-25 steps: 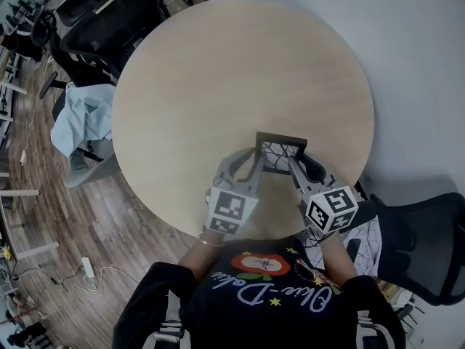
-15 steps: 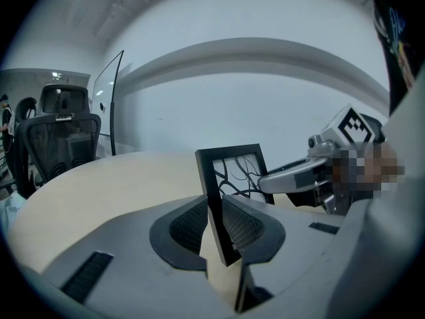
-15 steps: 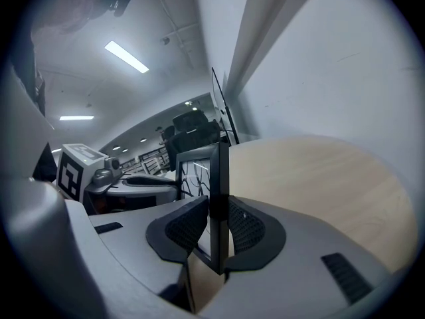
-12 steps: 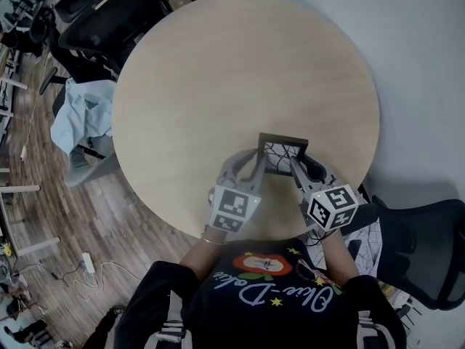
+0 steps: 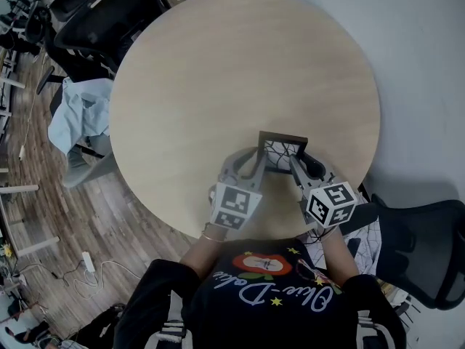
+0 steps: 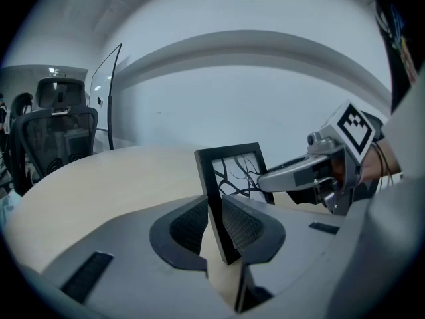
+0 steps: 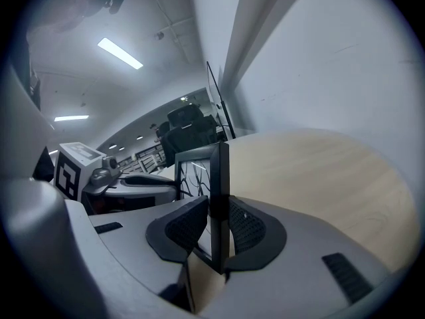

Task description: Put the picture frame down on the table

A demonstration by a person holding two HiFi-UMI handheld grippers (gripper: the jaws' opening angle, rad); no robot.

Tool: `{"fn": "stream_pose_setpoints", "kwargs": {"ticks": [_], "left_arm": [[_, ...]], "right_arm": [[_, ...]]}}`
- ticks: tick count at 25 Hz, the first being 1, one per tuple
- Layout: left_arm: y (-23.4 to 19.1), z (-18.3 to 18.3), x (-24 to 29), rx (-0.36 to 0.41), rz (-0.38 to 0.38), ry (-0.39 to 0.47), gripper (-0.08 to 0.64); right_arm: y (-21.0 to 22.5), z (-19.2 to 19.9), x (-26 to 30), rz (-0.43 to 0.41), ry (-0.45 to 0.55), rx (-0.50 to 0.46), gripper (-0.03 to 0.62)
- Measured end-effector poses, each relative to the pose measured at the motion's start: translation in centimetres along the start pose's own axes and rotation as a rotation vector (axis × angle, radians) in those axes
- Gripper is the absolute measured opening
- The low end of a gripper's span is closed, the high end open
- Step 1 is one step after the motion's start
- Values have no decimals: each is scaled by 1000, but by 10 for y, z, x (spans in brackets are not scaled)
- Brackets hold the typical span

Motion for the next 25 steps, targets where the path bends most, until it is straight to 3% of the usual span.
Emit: {"fn": "stream_pose_setpoints", "kwargs": {"ticks": [25], "left_arm": [[-10,4,21,-7,-8,-23,55]], "right_arm": [[14,8,21,53,-36,68,83]]}}
Point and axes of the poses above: the fingertips, and each gripper's own axes: x forward along the fingers, y to its right, z out of its underside, the point moved 7 cm from there along -x, backward along the fingers, and after that the axes turned 12 degrees about -x, right-handed, at the moved point
